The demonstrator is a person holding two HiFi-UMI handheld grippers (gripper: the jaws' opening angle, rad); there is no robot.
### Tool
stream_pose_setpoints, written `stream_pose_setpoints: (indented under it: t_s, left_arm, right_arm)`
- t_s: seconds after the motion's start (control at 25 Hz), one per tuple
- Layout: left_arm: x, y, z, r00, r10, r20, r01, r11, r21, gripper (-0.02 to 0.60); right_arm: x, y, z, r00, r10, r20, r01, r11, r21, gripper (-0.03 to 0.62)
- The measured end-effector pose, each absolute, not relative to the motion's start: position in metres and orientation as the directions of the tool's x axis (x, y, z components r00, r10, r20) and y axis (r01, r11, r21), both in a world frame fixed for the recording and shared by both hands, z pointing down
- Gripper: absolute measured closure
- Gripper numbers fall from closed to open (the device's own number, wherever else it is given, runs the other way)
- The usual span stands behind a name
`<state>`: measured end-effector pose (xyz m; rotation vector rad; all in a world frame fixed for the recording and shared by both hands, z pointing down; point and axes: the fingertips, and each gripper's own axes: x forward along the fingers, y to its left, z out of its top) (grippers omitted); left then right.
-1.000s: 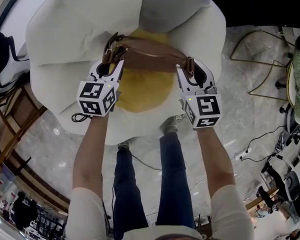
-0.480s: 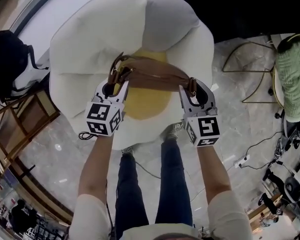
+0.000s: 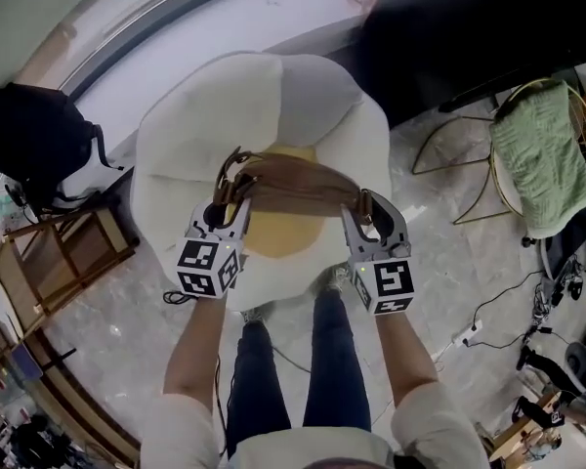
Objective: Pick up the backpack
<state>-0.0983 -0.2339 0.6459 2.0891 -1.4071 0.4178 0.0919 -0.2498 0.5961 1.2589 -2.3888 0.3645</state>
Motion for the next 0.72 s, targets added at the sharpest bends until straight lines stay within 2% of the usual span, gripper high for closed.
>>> stream_pose_setpoints:
  t_s: [0.72]
  left_arm:
    - [-0.097, -0.18, 0.46, 0.374, -0.78, 0.501, -0.927, -0.301, 0.224, 0.453]
  right_arm:
    - [0.096, -0.186, 0.412, -0.48, -0.791, 0.379, -0.859, 0.511, -0.022, 0.431]
